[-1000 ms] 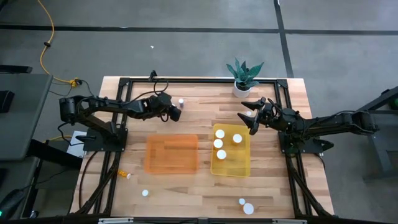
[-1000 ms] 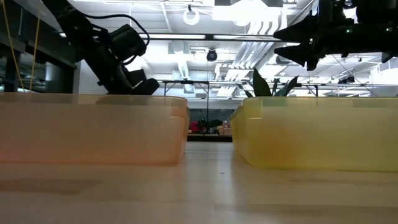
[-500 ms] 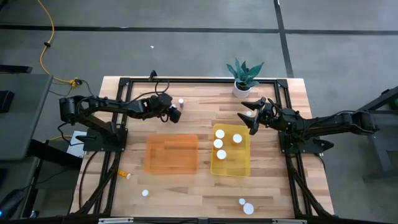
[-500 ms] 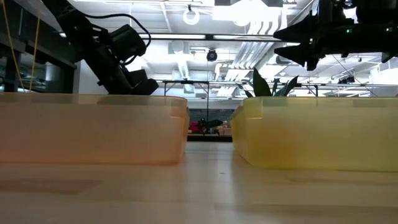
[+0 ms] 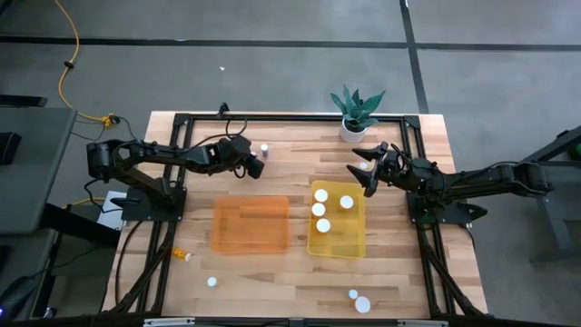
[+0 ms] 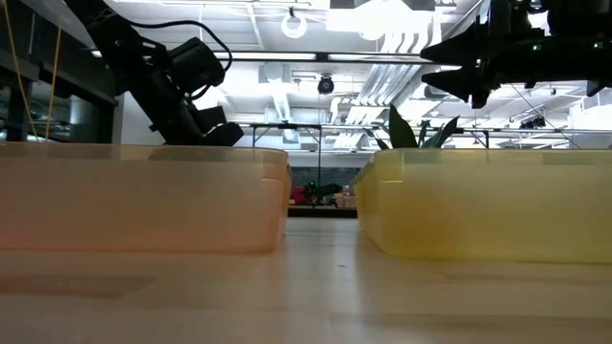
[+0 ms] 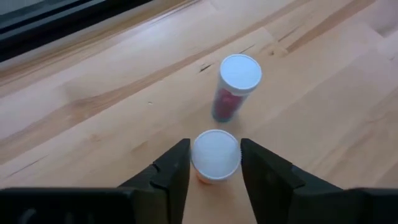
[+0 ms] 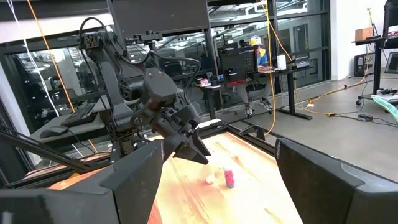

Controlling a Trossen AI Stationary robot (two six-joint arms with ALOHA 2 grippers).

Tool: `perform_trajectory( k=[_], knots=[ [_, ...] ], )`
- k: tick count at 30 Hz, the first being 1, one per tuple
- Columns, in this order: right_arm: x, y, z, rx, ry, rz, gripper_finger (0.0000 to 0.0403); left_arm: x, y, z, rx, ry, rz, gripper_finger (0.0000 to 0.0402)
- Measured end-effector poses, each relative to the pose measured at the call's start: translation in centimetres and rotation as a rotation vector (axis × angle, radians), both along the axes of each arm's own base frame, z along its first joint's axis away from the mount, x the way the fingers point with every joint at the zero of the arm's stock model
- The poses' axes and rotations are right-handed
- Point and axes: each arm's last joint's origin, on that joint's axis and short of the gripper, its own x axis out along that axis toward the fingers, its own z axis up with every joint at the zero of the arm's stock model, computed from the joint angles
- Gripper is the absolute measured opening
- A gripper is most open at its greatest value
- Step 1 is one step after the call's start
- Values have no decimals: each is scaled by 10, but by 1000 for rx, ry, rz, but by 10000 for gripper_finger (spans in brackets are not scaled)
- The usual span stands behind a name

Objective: Pick and place medicine bottles into bin by pill shape (circle, oval)
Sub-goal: Put the pink tablet bottle into the orange bin

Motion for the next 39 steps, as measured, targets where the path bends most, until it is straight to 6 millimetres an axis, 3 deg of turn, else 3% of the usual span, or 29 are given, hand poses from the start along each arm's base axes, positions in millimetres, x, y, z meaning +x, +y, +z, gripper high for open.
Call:
perform_trajectory(
  k=[5,12,21,30,35,39],
  knots=[
    [0,0,0,0,0,0,301,1,0,0,3,-7,0,104],
    [0,0,0,0,0,0,301,0,0,2,8,3,-24,108],
    [0,0,0,0,0,0,301,-12,-15,42,23,-148,-135,105],
    [0,0,0,0,0,0,301,-11,-75,79,0,-328,-412,104],
    [0,0,0,0,0,0,301,5,-125,97,-4,-363,-654,104],
    [0,0,0,0,0,0,301,13,-167,94,42,-252,-813,104]
  ],
)
